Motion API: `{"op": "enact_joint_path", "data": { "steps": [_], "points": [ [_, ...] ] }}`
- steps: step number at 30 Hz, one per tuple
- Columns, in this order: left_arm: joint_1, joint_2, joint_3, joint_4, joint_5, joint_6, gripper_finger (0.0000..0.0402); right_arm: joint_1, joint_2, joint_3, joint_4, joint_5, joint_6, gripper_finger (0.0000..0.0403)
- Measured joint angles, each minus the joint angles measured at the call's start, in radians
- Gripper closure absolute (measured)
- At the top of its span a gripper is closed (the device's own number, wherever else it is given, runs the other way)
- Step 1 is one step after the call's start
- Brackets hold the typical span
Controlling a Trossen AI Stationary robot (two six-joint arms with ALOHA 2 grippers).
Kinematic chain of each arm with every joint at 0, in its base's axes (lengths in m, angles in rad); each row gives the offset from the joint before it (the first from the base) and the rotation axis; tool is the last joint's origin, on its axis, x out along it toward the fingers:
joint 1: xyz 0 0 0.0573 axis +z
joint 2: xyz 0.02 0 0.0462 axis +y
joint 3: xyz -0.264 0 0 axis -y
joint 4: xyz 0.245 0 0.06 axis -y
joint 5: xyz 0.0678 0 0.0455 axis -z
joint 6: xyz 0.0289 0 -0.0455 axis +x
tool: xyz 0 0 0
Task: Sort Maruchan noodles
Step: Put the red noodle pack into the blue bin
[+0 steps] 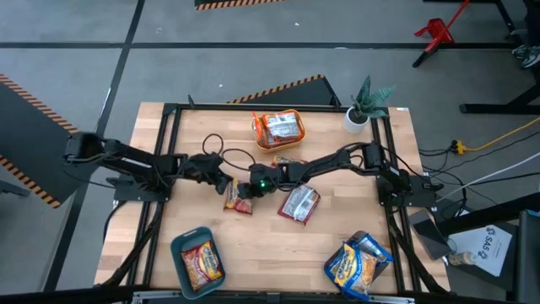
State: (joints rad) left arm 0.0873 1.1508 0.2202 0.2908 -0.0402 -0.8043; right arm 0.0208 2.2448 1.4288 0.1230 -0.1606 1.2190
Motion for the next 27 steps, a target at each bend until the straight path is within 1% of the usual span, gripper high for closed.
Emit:
{"op": "enact_joint_path", "data": {
  "steps": [3, 9, 12, 15, 17, 20, 23, 25, 27],
  "points": [
    [0.025, -0.055, 0.034, -0.061, 0.014, 0.011, 0.0401, 0.0, -0.011, -0.002, -0.008, -0.017, -0.023, 0.0286],
    [0.085, -0.197, 0.152, -0.266, 0.005, 0.121, 0.0401, 0.0, -0.048, 0.0, -0.01, -0.016, -0.091, 0.0288],
    [0.11, -0.264, 0.241, -0.387, 0.003, 0.182, 0.0401, 0.007, -0.059, 0.044, -0.01, -0.016, -0.182, 0.0288],
    [0.13, -0.322, 0.351, -0.519, -0.01, 0.254, 0.0401, 0.023, -0.061, 0.12, -0.037, 0.008, -0.319, 0.0289],
    [0.14, -0.352, 0.431, -0.61, -0.04, 0.307, 0.0401, 0.041, -0.061, 0.176, -0.083, 0.066, -0.426, 0.0289],
    [0.156, -0.387, 0.558, -0.745, -0.107, 0.384, 0.0401, 0.072, -0.061, 0.26, -0.167, 0.203, -0.581, 0.0289],
    [0.168, -0.412, 0.67, -0.844, -0.17, 0.452, 0.0401, 0.101, -0.054, 0.332, -0.17, 0.312, -0.718, 0.0289],
    [0.173, -0.428, 0.73, -0.897, -0.195, 0.485, 0.0401, 0.116, -0.048, 0.367, -0.174, 0.348, -0.758, 0.0289],
    [0.176, -0.441, 0.781, -0.939, -0.218, 0.514, 0.0401, 0.128, -0.044, 0.38, -0.16, 0.365, -0.76, 0.029]
  ]
}}
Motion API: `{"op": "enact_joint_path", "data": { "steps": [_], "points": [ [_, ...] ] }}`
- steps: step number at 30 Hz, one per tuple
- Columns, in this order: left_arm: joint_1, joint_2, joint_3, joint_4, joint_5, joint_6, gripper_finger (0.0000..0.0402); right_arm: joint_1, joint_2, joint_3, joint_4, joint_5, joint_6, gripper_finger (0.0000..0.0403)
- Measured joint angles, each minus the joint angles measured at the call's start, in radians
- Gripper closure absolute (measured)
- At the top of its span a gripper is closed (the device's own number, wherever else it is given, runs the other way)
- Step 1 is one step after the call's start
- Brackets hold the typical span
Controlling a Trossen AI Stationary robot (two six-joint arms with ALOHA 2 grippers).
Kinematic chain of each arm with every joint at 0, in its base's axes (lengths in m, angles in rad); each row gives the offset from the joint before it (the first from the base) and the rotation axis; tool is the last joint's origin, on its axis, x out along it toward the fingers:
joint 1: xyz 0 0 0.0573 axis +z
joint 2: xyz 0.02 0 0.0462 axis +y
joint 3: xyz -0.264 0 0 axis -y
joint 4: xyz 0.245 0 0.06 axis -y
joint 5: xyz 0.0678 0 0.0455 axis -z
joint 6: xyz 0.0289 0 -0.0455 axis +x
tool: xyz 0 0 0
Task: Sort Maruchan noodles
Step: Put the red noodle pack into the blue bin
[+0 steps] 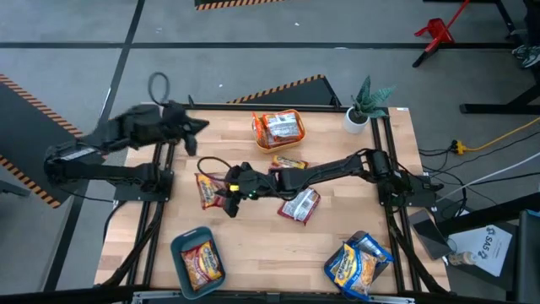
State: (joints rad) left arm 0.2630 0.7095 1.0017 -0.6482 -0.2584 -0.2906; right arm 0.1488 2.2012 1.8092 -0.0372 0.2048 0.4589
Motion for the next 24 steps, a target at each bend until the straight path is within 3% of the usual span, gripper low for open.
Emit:
{"op": "enact_joint_path", "data": {
  "steps": [12, 20, 24],
  "points": [
    [0.0, -0.06, 0.092, -0.063, -0.129, 0.008, 0.0401, 0.09, 0.089, 0.026, 0.217, 0.012, -0.056, 0.029],
    [0.0, -0.064, 0.093, -0.064, -0.195, 0.013, 0.0402, 0.116, 0.24, 0.251, 0.206, -0.034, -0.258, 0.029],
    [0.0, -0.064, 0.093, -0.066, -0.197, 0.013, 0.0402, 0.129, 0.321, 0.397, 0.187, -0.046, -0.284, 0.029]
  ]
}}
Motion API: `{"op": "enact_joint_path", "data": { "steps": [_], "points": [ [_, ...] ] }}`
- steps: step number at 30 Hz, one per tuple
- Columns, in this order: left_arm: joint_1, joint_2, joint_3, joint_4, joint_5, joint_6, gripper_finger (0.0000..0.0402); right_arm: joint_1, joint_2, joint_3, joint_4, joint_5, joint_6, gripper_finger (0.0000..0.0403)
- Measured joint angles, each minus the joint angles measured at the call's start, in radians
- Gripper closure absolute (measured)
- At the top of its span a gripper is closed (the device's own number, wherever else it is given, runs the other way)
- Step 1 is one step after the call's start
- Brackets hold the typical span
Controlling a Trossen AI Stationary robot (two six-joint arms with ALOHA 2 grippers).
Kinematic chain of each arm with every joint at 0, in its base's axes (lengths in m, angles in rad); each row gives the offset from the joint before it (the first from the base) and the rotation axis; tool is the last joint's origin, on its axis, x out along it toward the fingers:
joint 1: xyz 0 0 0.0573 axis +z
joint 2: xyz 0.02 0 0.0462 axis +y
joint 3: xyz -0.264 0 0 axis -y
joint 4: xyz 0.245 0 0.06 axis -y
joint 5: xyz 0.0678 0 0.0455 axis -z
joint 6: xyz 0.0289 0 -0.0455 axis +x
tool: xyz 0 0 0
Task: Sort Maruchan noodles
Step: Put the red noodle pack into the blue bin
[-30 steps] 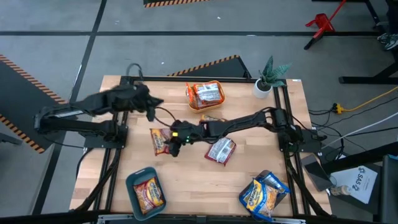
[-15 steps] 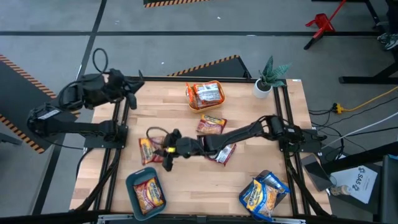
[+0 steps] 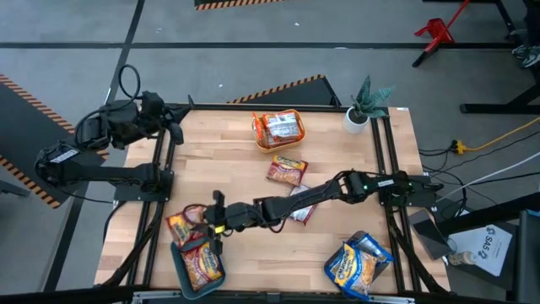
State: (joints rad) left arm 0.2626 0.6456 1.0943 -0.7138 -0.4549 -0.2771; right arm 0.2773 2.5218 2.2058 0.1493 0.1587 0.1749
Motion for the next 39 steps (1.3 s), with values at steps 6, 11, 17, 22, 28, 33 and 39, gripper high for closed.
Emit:
{"op": "enact_joint_path", "data": {
  "steps": [6, 11, 17, 22, 28, 33, 39],
  "points": [
    [0.0, -0.008, 0.0, -0.012, -0.001, 0.0, 0.0402, 0.027, 0.062, 0.076, -0.071, 0.043, -0.072, 0.029],
    [0.0, -0.025, 0.0, -0.014, -0.001, 0.0, 0.0402, 0.038, 0.075, 0.076, -0.074, 0.094, -0.122, 0.029],
    [0.0, -0.039, 0.0, -0.015, -0.006, 0.0, 0.0401, 0.04, 0.104, 0.072, -0.005, 0.074, -0.129, 0.029],
    [0.0, -0.04, 0.0, -0.015, -0.006, -0.001, 0.0401, 0.043, 0.123, 0.074, 0.037, 0.109, -0.131, 0.029],
    [0.0, -0.039, 0.0, -0.019, -0.007, 0.0, 0.0401, 0.043, 0.13, 0.073, 0.043, 0.059, -0.131, 0.029],
    [0.0, -0.04, 0.0, -0.019, -0.008, -0.001, 0.0401, 0.043, 0.145, 0.074, 0.04, 0.076, -0.135, 0.029],
    [0.0, -0.04, 0.0, -0.019, -0.008, -0.001, 0.0401, 0.036, 0.174, 0.074, 0.073, 0.058, -0.152, 0.029]
  ]
}}
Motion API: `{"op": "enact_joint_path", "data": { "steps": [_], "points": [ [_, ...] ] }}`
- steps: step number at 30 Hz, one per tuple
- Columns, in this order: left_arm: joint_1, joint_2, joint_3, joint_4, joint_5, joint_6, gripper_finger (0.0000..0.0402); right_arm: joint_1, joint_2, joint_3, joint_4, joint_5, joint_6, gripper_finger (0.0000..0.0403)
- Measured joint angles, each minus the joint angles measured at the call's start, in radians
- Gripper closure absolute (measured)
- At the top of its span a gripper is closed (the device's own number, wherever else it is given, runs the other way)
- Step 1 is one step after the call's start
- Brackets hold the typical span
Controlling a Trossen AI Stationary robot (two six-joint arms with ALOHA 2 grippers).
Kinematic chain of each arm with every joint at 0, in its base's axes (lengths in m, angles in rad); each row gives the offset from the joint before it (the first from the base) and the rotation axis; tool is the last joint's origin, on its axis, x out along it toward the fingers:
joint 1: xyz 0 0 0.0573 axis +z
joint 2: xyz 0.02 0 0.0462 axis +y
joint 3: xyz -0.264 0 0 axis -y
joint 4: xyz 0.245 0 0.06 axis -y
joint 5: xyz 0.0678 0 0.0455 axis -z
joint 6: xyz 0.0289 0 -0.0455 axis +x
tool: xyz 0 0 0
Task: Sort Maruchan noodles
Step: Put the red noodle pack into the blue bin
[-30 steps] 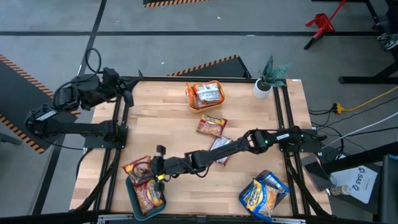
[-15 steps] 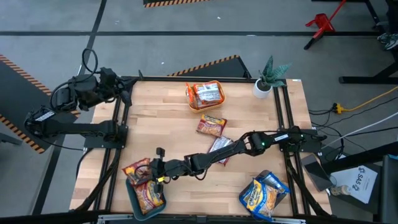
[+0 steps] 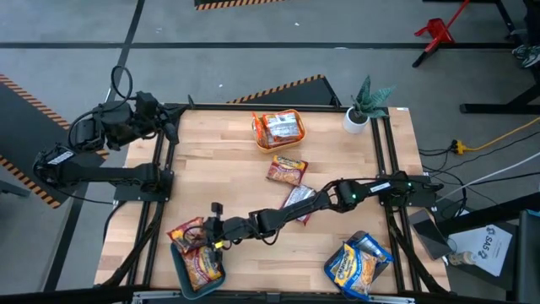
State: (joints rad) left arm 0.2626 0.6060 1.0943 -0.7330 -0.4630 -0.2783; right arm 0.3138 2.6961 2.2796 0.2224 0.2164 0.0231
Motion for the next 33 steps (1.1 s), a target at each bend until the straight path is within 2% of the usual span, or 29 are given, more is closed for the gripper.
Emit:
{"op": "enact_joint_path", "data": {
  "steps": [6, 11, 20, 27, 33],
  "points": [
    [0.0, 0.0, 0.0, 0.0, 0.0, -0.001, 0.0401, 0.0, 0.008, 0.0, -0.006, 0.036, -0.071, 0.0266],
    [0.0, 0.0, 0.0, 0.0, 0.0, -0.003, 0.0401, 0.0, 0.009, 0.0, -0.016, -0.035, -0.123, 0.0235],
    [0.0, 0.0, 0.0, 0.0, 0.0, 0.0, 0.0401, -0.007, 0.009, 0.0, -0.01, -0.009, -0.16, 0.0174],
    [0.0, 0.0, 0.0, 0.0, -0.001, 0.0, 0.0401, -0.007, 0.005, 0.08, -0.082, 0.016, -0.224, 0.0164],
    [0.0, 0.0, 0.0, -0.001, -0.001, 0.001, 0.0401, -0.007, -0.041, 0.069, -0.171, 0.01, -0.25, 0.0164]
  ]
}}
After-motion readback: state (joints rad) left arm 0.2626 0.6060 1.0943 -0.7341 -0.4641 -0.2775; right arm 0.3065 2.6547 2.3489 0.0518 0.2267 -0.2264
